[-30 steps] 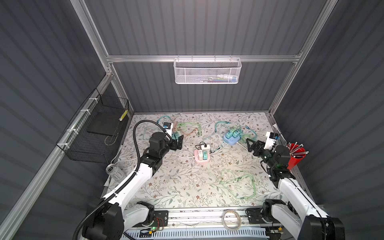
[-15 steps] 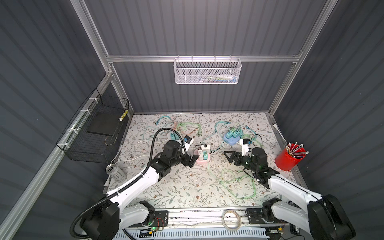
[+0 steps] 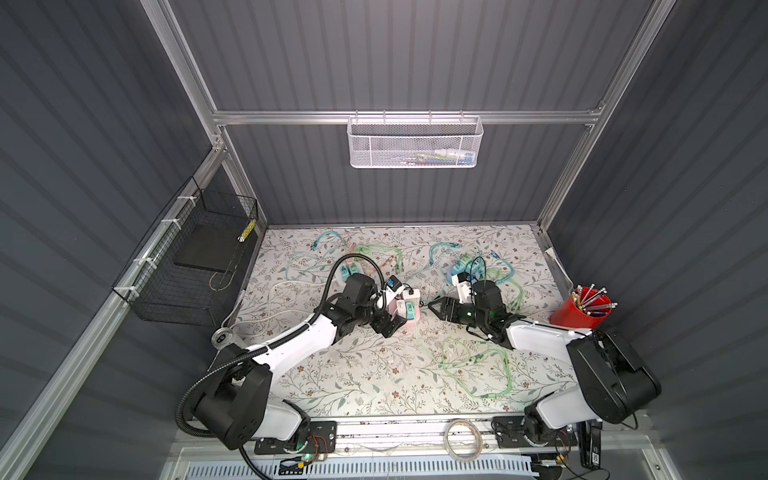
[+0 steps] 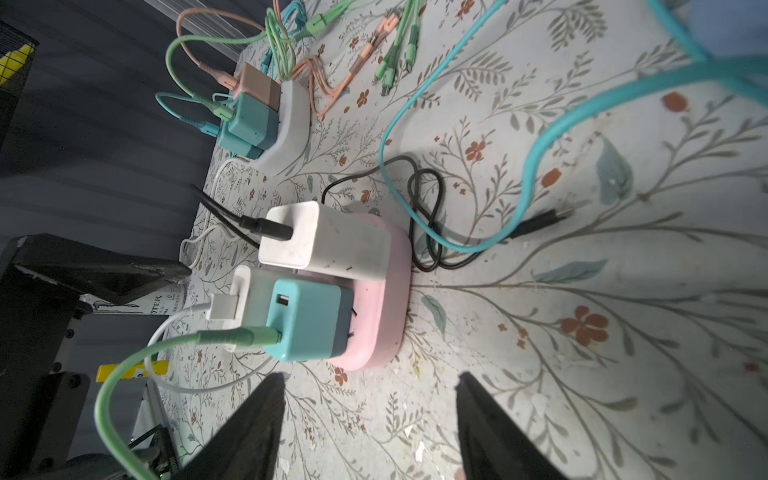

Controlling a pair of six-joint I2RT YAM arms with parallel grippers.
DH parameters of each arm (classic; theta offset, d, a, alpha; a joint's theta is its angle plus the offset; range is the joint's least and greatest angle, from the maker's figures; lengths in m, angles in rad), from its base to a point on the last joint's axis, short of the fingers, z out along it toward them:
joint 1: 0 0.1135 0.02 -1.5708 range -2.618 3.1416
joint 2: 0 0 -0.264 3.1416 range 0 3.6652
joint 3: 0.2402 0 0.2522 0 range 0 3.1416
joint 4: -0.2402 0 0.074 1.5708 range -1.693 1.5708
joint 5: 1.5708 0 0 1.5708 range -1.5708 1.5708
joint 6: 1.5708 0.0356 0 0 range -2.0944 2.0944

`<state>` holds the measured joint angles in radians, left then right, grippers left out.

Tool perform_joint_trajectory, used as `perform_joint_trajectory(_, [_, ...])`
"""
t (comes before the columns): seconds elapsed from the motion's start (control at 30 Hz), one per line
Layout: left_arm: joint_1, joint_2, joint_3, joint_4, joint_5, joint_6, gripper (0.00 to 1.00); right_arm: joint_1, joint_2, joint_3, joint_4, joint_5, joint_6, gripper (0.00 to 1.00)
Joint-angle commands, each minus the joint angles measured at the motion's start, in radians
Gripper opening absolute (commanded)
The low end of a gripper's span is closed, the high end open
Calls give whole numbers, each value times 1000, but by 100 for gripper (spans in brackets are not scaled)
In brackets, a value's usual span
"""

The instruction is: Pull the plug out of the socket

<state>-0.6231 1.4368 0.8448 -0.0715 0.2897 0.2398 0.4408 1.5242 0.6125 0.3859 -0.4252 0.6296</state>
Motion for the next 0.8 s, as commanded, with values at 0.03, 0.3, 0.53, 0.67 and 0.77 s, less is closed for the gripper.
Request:
perform_joint_trajectory(0.03, [-4,63,53,-23,33,87,93,10,62,56,-35,-42,20,61])
perform_joint_trajectory(0.3, [-3,164,130,-38,92,154,86,20,144,120,-66,-66,33,55])
perform_joint_trajectory(0.53, [-4,198,163,-92,91,209,81,21,174,142,-91,-78,30,54])
perform_joint_trajectory(0.67, [-4,218,173,-112,100,216,76,20,183,144,-101,-81,28,54])
perform_joint_trajectory(0.77, [-5,240,187,-130,116,216,69,20,189,147,-106,-84,29,54])
